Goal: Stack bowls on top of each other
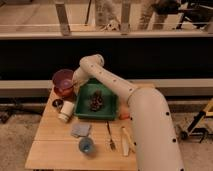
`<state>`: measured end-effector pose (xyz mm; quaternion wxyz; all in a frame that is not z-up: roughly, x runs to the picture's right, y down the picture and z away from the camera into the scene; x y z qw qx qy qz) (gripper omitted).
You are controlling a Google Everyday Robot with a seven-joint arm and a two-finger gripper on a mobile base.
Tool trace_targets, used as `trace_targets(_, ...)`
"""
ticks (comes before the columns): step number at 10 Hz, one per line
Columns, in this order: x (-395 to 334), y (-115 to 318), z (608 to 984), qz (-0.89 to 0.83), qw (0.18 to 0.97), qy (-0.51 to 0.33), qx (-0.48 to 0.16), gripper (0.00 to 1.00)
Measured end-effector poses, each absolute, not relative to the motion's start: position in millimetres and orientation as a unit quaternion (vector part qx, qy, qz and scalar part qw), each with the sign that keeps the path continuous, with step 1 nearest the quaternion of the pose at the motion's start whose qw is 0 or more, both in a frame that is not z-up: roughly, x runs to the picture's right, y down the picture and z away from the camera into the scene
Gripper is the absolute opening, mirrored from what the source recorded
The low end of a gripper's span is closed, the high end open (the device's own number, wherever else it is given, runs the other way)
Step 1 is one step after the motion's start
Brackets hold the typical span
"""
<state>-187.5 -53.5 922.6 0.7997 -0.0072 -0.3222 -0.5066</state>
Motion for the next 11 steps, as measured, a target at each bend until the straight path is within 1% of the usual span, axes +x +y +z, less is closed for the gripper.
trace_targets(1,-188.9,-52.6,923.4,-0.511,0.795,-0.327,-0.008,0.04)
trace_targets(2,-189.6,-51.8,924.0,-0.513,0.793,-0.329,-0.009,0.1)
trace_targets(3,-191.4,-50.9,924.5,-0.515,0.791,-0.331,-0.01,0.19)
trace_targets(4,-194.3,-49.3,925.0,-0.518,0.787,-0.335,-0.012,0.32)
trace_targets(5,-195.7,-48.5,925.3,-0.519,0.785,-0.337,-0.013,0.43)
trace_targets(6,-196.1,-48.0,925.7,-0.52,0.784,-0.339,-0.014,0.51)
trace_targets(8,-194.7,-47.1,927.0,-0.52,0.782,-0.343,-0.015,0.74)
trace_targets(9,-195.2,-46.8,927.1,-0.52,0.781,-0.344,-0.015,0.79)
trace_targets(11,-197.3,-45.7,927.2,-0.521,0.779,-0.348,-0.016,0.8)
